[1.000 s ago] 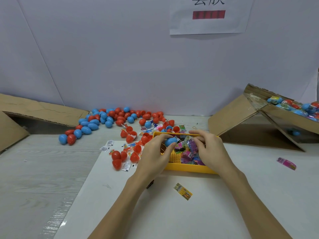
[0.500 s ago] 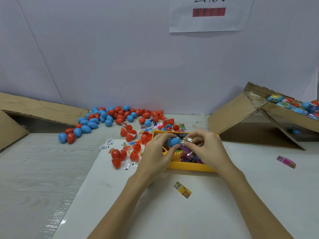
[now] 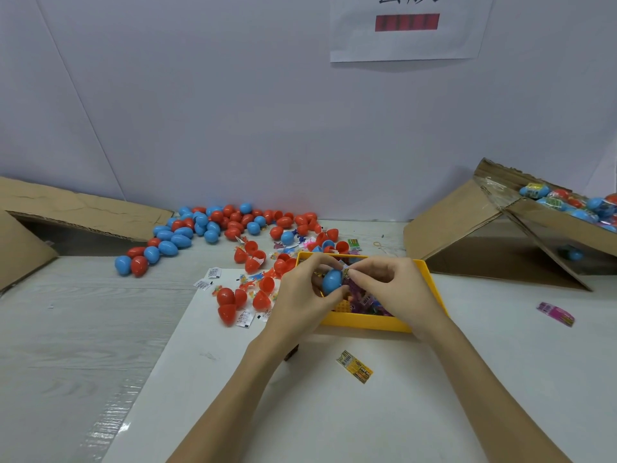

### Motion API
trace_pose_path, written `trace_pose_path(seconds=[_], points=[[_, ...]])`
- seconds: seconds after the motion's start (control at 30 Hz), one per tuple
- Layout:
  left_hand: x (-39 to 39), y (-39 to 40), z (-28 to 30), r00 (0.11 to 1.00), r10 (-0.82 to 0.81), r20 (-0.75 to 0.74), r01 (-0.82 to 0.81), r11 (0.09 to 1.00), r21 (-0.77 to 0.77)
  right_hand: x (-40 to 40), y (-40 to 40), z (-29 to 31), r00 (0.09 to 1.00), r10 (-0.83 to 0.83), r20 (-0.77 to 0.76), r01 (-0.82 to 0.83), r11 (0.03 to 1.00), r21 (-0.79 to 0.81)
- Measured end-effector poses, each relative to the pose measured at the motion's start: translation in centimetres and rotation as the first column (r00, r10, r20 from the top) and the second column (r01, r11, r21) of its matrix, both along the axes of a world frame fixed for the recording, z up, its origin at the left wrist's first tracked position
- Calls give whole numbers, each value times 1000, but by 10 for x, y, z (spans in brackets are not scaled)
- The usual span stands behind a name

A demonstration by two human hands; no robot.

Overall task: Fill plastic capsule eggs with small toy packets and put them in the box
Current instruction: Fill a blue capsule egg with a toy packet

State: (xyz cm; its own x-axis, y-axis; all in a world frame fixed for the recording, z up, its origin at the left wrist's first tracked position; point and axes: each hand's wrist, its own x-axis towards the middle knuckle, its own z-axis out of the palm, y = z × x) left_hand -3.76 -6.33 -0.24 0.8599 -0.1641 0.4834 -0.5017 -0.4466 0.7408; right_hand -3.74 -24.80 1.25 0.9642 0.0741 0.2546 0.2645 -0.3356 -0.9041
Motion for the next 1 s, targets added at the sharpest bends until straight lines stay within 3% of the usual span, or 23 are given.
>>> trace_pose_path(seconds=[0.23,0.5,0.7,0.87,1.0], points=[[-2,3,-1,999,40,27,-43,993,106,1,-3,1,992,-90,-86,106,973,205],[-2,6,7,996,60,70,-68,990,120,3,-1,-4,985,-117,-126,132,984,120],[-2,-1,3,999,51,17,-53,993,110,-1,1,-2,992,-36,-125,61,977,202],[-1,-3,-1,992,101,78,-111,983,146,-2,4,-1,987,8,-159,32,969,247],[0,2,0,986,149,77,-158,977,143,-2,5,1,985,-37,-167,80,962,260]])
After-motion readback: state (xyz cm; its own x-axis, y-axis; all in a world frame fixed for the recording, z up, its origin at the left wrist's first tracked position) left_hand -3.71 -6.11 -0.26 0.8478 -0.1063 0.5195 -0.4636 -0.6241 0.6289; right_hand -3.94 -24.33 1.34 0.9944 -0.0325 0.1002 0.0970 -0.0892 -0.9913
